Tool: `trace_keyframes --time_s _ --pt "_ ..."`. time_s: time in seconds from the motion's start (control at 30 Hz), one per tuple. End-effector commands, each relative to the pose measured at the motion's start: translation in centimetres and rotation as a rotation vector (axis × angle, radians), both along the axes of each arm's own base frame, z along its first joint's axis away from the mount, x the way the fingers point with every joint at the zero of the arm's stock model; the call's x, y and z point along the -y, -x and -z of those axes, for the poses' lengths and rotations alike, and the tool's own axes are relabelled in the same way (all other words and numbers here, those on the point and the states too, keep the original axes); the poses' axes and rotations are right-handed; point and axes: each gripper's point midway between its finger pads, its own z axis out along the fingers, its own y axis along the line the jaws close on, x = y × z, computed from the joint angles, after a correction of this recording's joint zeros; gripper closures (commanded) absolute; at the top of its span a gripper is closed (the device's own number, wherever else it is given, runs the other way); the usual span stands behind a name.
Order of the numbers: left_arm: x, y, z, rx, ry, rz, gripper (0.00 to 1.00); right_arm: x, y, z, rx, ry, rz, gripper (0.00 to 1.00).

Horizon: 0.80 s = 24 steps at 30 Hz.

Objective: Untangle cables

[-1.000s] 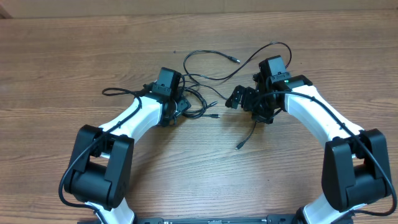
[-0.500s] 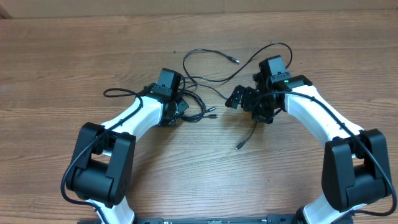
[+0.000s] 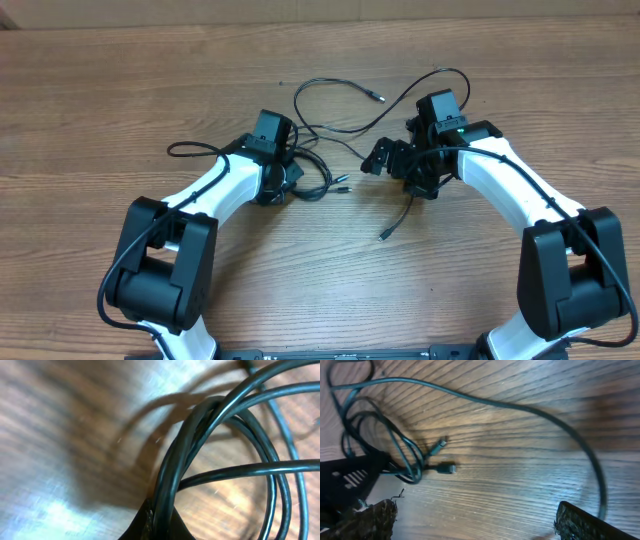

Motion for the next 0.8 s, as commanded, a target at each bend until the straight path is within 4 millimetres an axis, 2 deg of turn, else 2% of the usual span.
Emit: trace_keyframes --time_s 0.0,0.27,0.4,0.5,0.77 --pt "0.3 0.5 -1.8 -0.003 0.013 0.012 0.96 -1.2 0.5 -0.5 -0.015 -0.084 -0.033 0.00" --pt "0.6 -0.6 -8.9 0.165 0.068 0.013 0.96 -4.0 1.1 -2.7 0.002 -0.274 -0.132 0.00" --pt "0.8 -0.8 -11.6 0.236 0.093 0.015 0.96 -4.5 1.2 -3.2 0.003 -0.315 -0.147 0.00" --pt "0.7 -0.9 -12.3 0.256 0.097 0.014 0.96 -5.3 1.5 -3.4 0.005 -0.330 -0.168 0.00" --pt "1.5 -0.5 -12.2 0.262 0.082 0.077 0.96 -7.2 2.1 -3.6 0.032 -0.334 -0.228 0.00"
